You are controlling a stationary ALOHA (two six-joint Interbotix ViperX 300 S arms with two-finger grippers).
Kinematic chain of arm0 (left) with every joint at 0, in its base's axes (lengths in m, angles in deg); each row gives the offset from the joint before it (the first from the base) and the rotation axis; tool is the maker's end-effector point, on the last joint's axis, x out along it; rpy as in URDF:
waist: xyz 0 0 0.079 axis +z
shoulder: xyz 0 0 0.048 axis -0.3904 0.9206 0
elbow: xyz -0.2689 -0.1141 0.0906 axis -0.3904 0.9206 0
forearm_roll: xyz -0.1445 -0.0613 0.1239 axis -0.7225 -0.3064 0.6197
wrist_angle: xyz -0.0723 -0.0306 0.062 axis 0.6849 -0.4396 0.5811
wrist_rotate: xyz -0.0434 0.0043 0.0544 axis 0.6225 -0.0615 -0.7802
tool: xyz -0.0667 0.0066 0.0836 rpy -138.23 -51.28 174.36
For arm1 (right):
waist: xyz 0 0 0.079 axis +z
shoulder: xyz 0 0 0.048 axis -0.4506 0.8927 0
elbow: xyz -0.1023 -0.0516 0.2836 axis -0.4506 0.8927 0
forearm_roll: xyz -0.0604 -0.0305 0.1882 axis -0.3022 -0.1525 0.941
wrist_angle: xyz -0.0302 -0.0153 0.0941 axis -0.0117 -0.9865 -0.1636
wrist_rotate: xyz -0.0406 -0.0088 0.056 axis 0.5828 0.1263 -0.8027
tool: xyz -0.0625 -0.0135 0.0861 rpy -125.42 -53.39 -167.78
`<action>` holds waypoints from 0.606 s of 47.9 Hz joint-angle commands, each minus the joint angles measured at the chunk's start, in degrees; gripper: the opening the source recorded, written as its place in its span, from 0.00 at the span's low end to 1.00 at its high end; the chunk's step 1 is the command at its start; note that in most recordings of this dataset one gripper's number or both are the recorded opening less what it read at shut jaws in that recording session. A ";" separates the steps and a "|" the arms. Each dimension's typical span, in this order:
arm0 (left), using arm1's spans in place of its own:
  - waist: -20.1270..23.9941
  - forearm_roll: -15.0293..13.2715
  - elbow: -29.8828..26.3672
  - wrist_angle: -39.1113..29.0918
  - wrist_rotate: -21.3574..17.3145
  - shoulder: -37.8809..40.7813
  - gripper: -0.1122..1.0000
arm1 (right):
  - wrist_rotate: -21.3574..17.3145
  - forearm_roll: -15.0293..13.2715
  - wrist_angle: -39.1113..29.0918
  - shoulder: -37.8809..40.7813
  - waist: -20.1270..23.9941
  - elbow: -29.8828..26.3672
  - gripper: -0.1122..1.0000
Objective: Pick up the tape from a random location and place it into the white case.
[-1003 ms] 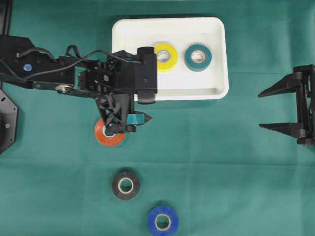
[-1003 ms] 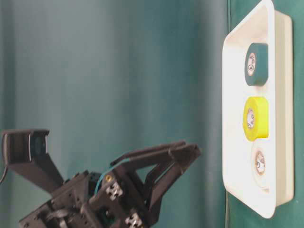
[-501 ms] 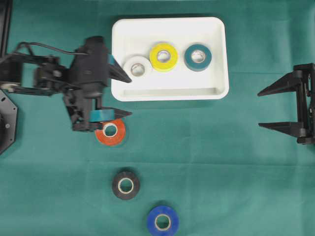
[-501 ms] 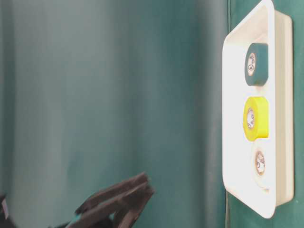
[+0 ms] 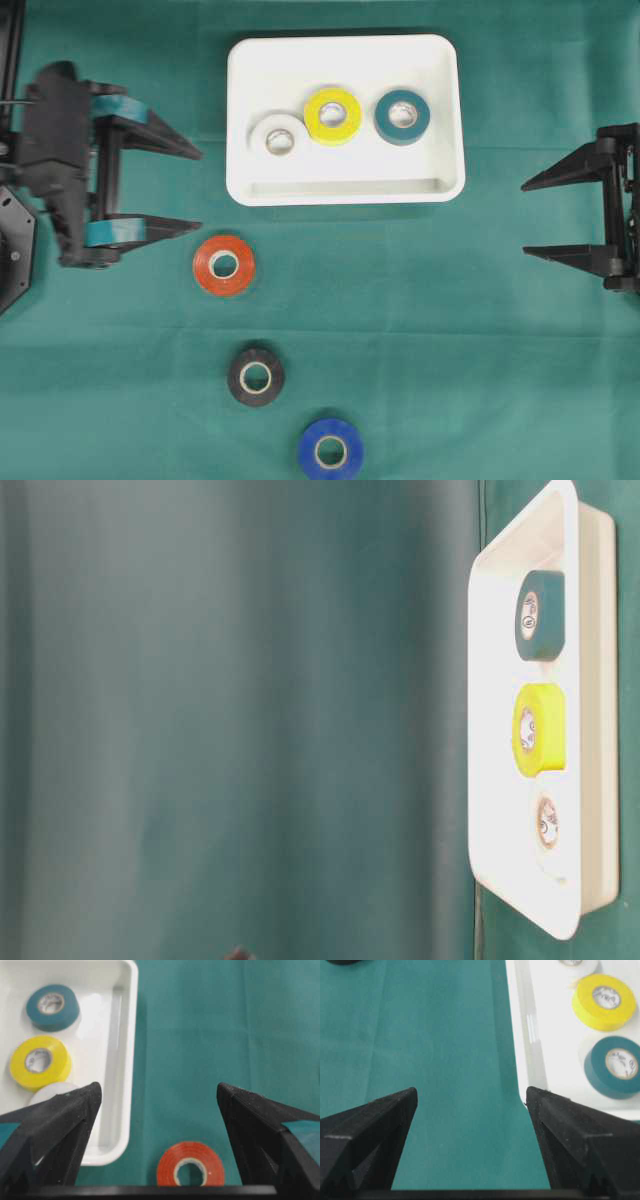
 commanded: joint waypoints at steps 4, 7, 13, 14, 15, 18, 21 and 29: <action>-0.26 -0.18 1.85 0.62 0.09 -4.39 0.97 | 0.00 -0.26 0.88 0.00 -0.09 -1.58 0.88; -0.18 -0.18 3.08 1.23 0.09 -5.54 0.97 | 0.00 -0.35 1.23 0.00 -0.09 -1.58 0.88; -0.26 -0.18 5.62 3.60 0.09 -7.12 0.97 | 0.00 -0.79 1.85 -0.26 -0.18 -1.67 0.88; -0.26 -0.18 6.06 4.04 0.09 -7.29 0.97 | 0.00 -0.88 1.93 -0.35 -0.18 -1.67 0.88; -0.35 -0.18 6.50 4.48 0.09 -7.47 0.97 | 0.00 -0.97 2.02 -0.44 -0.18 -1.67 0.88; -0.35 -0.18 7.65 5.71 0.09 -8.00 0.97 | 0.00 -1.14 2.37 -0.53 -0.26 -1.67 0.88; -0.44 -0.18 8.96 6.94 0.09 -8.53 0.97 | 0.00 -1.32 2.72 -0.53 -0.26 -1.67 0.88; -0.70 -0.18 11.51 9.67 0.09 -9.49 0.97 | 0.00 -2.11 3.78 -0.53 -0.26 -1.67 0.88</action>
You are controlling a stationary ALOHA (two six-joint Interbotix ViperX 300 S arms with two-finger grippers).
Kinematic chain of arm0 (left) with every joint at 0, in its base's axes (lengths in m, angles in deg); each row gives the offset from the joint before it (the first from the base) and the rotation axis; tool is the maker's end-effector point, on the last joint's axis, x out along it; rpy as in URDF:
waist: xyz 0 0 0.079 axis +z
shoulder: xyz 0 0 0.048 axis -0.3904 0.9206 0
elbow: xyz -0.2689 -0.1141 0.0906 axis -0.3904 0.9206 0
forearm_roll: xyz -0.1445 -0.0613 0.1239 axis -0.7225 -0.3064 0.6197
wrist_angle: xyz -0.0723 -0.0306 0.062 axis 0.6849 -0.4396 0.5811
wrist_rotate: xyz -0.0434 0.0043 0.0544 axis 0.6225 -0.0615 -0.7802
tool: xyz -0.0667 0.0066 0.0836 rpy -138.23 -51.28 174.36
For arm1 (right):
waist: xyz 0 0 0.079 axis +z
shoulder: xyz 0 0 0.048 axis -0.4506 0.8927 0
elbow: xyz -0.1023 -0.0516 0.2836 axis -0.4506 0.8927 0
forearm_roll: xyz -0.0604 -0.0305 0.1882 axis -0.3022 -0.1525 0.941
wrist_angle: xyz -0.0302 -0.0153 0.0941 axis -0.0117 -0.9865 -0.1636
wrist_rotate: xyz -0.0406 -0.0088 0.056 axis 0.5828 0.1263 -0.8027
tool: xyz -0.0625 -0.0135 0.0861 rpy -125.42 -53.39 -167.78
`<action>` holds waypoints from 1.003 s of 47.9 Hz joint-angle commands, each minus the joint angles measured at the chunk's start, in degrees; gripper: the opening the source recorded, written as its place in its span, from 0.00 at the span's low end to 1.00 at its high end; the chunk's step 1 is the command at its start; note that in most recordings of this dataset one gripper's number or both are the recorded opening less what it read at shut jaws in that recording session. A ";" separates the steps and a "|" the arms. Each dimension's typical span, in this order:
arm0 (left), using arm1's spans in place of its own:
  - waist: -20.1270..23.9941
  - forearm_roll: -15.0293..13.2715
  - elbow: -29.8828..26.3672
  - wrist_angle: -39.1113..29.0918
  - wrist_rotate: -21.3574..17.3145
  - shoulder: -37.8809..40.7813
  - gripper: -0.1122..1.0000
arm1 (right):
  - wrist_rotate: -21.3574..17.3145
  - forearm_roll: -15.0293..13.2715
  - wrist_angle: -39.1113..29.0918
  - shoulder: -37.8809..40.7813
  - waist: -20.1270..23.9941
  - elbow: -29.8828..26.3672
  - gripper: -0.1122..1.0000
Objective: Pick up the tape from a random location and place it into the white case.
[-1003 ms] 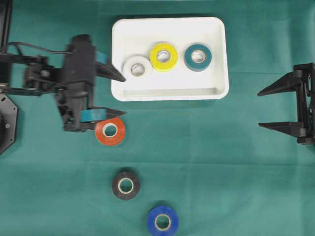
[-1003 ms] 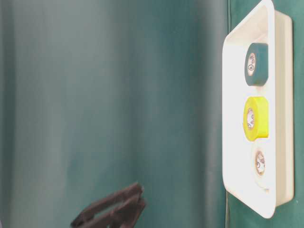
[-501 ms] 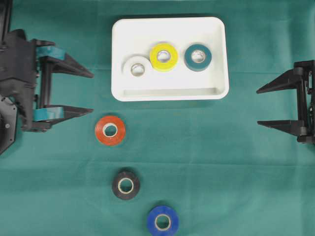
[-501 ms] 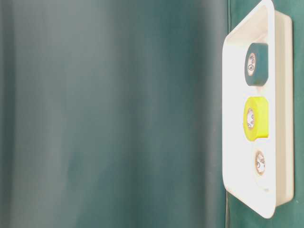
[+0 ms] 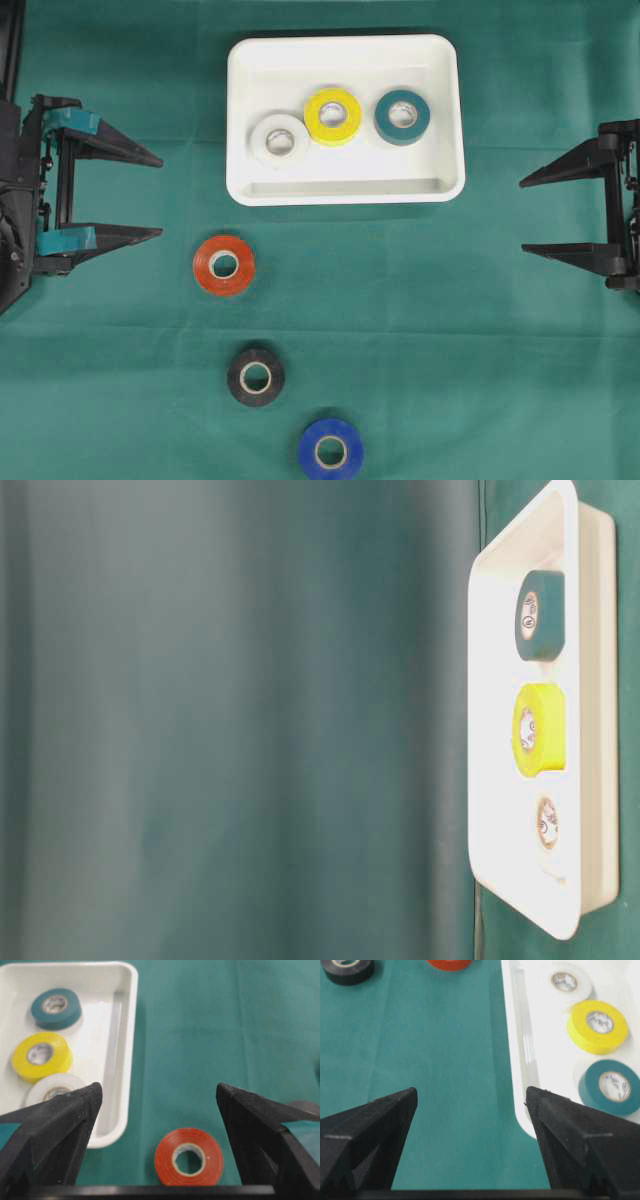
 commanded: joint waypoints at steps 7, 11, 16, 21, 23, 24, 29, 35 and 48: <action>-0.35 -0.09 2.11 4.66 0.09 -0.53 0.97 | 0.00 -0.79 2.20 0.00 -0.26 -1.41 0.88; -0.35 -0.09 3.08 5.98 0.09 -0.53 0.97 | 0.00 -0.88 2.55 0.09 -0.44 -1.41 0.88; -0.35 -0.09 3.43 6.59 0.09 -0.53 0.97 | 0.00 -0.88 2.72 0.18 -0.70 -1.41 0.88; -0.35 -0.09 3.52 6.59 0.09 -0.53 0.97 | 0.00 -0.79 2.72 0.09 -0.79 -1.41 0.88; -0.35 -0.09 3.43 6.59 0.09 -0.53 0.97 | 0.00 -0.88 2.81 0.09 -0.79 -1.41 0.88; -0.35 -0.09 3.43 6.50 0.09 -0.53 0.97 | 0.00 -0.88 2.81 0.09 -0.79 -1.41 0.88; -0.35 -0.09 3.43 6.33 0.09 -0.53 0.97 | 0.00 -0.79 2.90 0.09 -0.79 -1.41 0.88; -0.44 -0.09 3.60 6.33 0.09 -0.53 0.97 | 0.00 -0.79 2.90 0.18 -0.79 -1.32 0.88; -0.35 -0.09 3.60 6.24 0.09 -0.53 0.97 | 0.00 -0.79 2.90 0.18 -0.79 -1.32 0.88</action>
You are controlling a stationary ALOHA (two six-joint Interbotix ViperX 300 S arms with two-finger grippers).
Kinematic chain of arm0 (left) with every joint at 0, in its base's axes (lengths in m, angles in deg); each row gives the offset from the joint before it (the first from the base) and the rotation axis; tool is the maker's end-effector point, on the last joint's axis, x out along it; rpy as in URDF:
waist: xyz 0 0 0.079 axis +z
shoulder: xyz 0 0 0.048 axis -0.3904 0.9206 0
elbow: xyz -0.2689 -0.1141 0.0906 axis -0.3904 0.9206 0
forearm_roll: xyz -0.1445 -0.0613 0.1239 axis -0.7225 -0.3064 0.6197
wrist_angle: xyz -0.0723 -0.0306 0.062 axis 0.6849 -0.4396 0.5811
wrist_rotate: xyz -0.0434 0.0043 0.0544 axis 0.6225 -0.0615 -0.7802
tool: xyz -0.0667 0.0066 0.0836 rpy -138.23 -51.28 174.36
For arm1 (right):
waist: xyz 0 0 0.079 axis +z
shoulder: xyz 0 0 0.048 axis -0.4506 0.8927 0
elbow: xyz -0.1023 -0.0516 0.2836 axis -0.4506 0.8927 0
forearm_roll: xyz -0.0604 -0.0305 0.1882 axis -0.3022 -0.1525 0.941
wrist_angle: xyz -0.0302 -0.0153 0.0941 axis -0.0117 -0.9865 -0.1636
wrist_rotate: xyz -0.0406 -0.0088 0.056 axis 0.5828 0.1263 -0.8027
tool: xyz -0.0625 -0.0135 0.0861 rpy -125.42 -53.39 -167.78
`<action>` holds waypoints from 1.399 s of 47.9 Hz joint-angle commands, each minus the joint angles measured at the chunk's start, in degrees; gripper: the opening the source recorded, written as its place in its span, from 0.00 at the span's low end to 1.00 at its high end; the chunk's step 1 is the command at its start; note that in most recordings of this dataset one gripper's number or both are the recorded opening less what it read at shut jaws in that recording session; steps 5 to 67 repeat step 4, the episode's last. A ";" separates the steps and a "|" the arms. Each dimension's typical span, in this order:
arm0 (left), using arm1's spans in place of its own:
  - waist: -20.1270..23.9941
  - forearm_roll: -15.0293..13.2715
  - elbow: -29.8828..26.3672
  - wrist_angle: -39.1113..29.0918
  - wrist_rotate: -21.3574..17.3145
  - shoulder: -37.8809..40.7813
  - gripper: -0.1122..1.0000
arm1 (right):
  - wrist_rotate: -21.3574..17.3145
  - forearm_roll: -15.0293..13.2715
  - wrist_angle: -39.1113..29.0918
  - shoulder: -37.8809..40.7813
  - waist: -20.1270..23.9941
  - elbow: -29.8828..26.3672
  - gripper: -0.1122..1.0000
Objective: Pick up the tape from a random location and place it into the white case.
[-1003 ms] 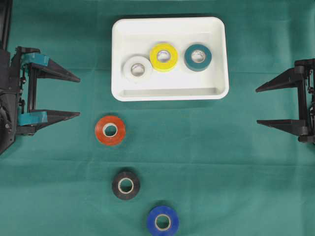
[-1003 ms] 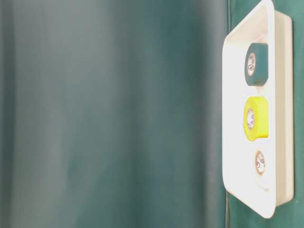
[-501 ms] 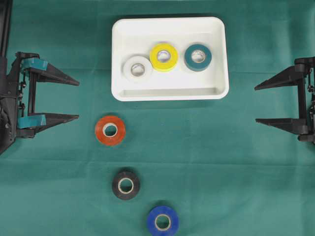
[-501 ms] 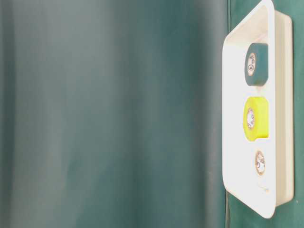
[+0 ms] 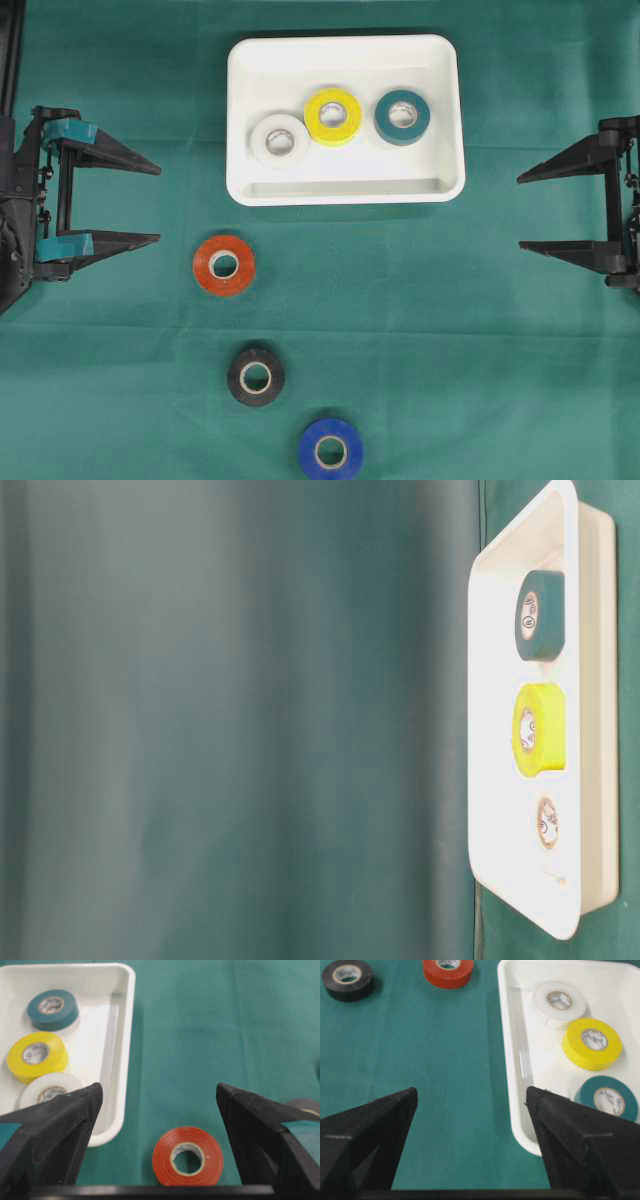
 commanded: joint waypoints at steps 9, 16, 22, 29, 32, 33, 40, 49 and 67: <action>-0.18 -0.09 -0.79 0.26 0.00 0.09 0.97 | 0.00 -0.09 0.53 0.26 0.00 -1.32 0.88; -0.18 -0.09 -0.79 0.26 0.00 0.09 0.97 | 0.00 -0.09 0.53 0.26 0.00 -1.32 0.88; -0.18 -0.09 -0.79 0.26 0.00 0.09 0.97 | 0.00 -0.09 0.53 0.26 0.00 -1.32 0.88; -0.18 -0.09 -0.79 0.26 0.00 0.09 0.97 | 0.00 -0.09 0.53 0.26 0.00 -1.32 0.88; -0.18 -0.09 -0.79 0.26 0.00 0.09 0.97 | 0.00 -0.09 0.53 0.26 0.00 -1.32 0.88; -0.18 -0.09 -0.79 0.26 0.00 0.09 0.97 | 0.00 -0.09 0.53 0.26 0.00 -1.32 0.88; -0.18 -0.09 -0.79 0.26 0.00 0.09 0.97 | 0.00 -0.09 0.53 0.26 0.00 -1.32 0.88; -0.18 -0.09 -0.79 0.26 0.00 0.09 0.97 | 0.00 -0.09 0.53 0.26 0.00 -1.32 0.88; -0.18 -0.09 -0.79 0.26 0.00 0.09 0.97 | 0.00 -0.09 0.53 0.26 0.00 -1.32 0.88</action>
